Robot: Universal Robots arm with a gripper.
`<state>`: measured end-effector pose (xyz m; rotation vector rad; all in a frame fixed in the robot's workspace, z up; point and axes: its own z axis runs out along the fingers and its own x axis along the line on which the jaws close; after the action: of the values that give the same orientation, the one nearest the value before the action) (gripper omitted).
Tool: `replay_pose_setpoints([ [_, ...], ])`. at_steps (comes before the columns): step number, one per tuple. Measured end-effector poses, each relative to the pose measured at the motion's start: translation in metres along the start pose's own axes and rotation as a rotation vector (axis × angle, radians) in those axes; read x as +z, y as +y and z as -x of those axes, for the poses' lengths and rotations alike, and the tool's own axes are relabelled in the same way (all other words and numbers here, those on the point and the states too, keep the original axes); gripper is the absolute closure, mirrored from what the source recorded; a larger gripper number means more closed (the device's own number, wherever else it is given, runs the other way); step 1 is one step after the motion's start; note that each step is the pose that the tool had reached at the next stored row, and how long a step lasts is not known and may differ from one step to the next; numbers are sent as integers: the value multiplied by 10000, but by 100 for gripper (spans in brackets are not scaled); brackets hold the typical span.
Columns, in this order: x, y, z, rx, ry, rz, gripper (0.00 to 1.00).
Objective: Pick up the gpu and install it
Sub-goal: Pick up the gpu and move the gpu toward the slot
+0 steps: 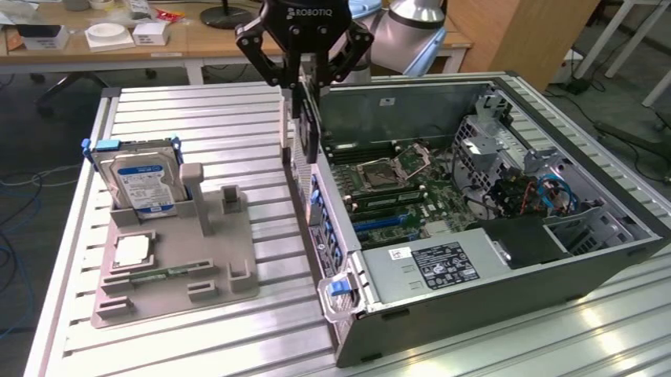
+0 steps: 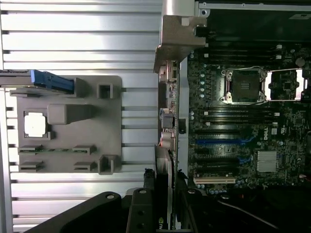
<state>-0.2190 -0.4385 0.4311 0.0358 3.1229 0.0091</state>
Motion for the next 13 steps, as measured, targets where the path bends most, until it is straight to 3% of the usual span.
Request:
replay_pose_setpoints([
  [13, 4, 5, 207, -1, 0, 0, 73],
])
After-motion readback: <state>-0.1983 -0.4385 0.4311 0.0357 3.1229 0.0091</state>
